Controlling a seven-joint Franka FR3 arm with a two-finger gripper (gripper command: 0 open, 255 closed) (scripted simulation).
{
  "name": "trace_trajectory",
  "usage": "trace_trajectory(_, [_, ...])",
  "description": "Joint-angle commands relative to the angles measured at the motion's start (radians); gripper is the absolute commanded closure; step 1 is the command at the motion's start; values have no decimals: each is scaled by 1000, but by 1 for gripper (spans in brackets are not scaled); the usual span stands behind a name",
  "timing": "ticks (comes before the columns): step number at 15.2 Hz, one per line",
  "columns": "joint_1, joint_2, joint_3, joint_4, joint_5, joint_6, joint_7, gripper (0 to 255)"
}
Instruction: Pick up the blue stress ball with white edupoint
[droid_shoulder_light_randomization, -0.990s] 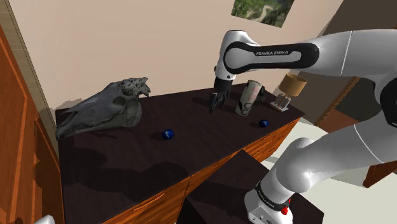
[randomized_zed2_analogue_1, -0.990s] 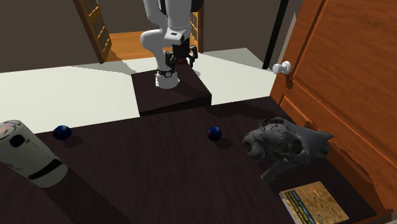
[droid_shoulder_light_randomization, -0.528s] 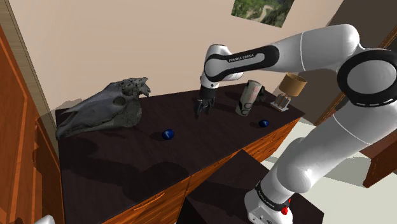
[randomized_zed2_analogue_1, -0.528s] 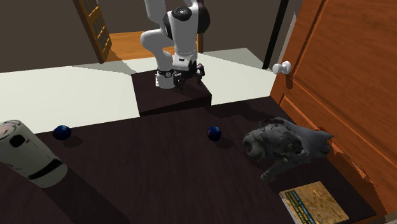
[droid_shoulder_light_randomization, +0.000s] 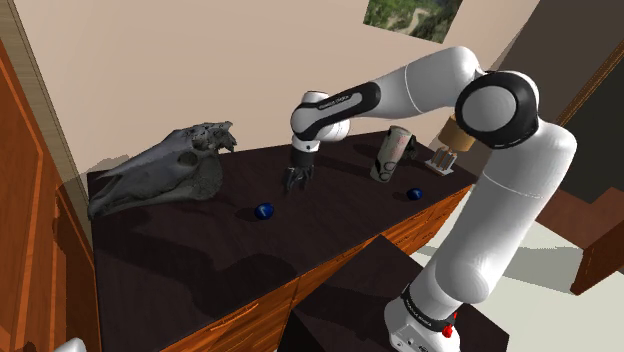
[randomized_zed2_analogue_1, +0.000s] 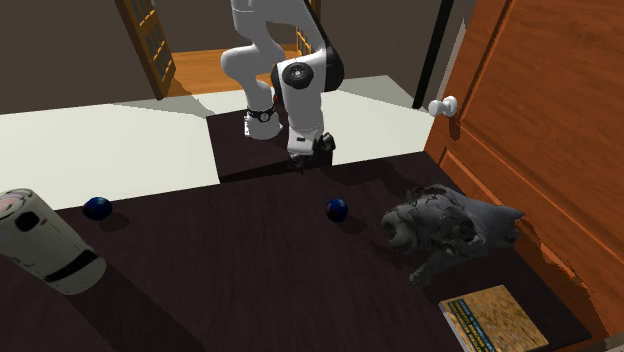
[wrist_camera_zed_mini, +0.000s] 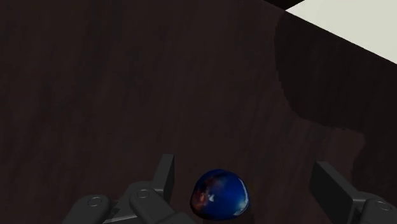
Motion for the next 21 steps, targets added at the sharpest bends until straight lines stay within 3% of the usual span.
trace_trajectory(1, [-2, 79, 6, 55, 31, 12, -27, 0])
trace_trajectory(8, [-16, 362, 47, 283, 115, 27, -93, 0])
trace_trajectory(18, [-19, 452, 56, 303, 131, 93, -119, 0])
trace_trajectory(19, [-20, 453, 56, 305, 131, 92, -119, 255])
trace_trajectory(21, [-19, 453, 56, 306, 131, 91, -118, 255])
